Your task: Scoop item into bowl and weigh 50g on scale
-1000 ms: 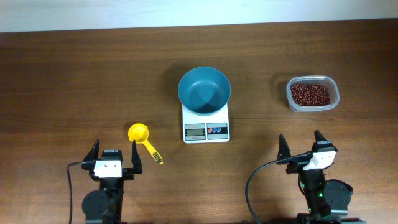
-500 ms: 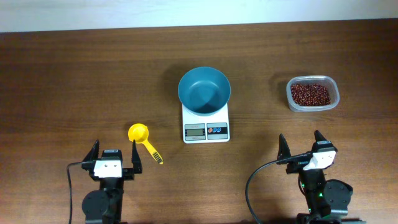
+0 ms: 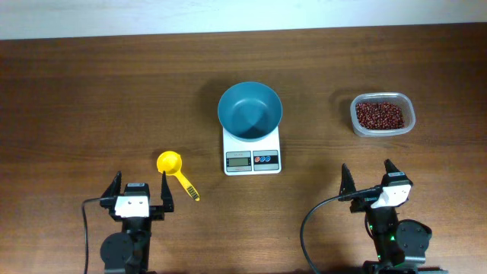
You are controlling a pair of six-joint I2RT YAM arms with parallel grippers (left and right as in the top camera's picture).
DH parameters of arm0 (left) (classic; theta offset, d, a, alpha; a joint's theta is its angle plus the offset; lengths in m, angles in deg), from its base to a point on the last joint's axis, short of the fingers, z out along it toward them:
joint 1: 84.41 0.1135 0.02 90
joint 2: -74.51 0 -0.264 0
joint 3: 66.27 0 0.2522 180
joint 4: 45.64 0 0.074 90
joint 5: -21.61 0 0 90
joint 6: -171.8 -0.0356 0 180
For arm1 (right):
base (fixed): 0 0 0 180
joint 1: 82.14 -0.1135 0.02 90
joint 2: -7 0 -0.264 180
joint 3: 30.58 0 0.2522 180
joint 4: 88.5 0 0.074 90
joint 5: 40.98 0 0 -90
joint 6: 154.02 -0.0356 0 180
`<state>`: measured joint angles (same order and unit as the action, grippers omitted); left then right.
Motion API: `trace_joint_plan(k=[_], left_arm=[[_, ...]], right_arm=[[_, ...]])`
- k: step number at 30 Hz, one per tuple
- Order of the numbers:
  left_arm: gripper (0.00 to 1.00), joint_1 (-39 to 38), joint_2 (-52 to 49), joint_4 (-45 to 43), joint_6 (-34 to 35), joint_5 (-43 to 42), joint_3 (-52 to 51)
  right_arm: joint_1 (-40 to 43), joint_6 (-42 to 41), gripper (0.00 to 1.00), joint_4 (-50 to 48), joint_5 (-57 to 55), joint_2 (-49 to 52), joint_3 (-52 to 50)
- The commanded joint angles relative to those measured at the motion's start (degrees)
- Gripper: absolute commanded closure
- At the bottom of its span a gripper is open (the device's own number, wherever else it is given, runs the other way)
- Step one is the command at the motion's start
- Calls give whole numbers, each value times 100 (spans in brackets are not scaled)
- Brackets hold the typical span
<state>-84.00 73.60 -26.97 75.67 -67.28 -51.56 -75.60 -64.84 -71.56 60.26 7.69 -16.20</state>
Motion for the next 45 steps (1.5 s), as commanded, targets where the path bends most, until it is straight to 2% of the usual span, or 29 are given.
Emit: trace_joint_plan(k=[1,32,36,42,45], left_arm=[[1,13,33,-13,92,20,-44],[1,13,33,-39,94,-157,-42],[1,13,33,-721,94,-544,-42],[1,13,33,-2389,101,-1823,-15],[1,13,33,-2586,734,-1939,160]], right_arm=[[-52,39,1,42,50,-44,-31],[-52,39,1,42,50,-44,-31],[-52,39,1,42,50,-44,-31],[-52,39,1,42,50,-39,-31],[-52,39,1,42,50,-39,-31]])
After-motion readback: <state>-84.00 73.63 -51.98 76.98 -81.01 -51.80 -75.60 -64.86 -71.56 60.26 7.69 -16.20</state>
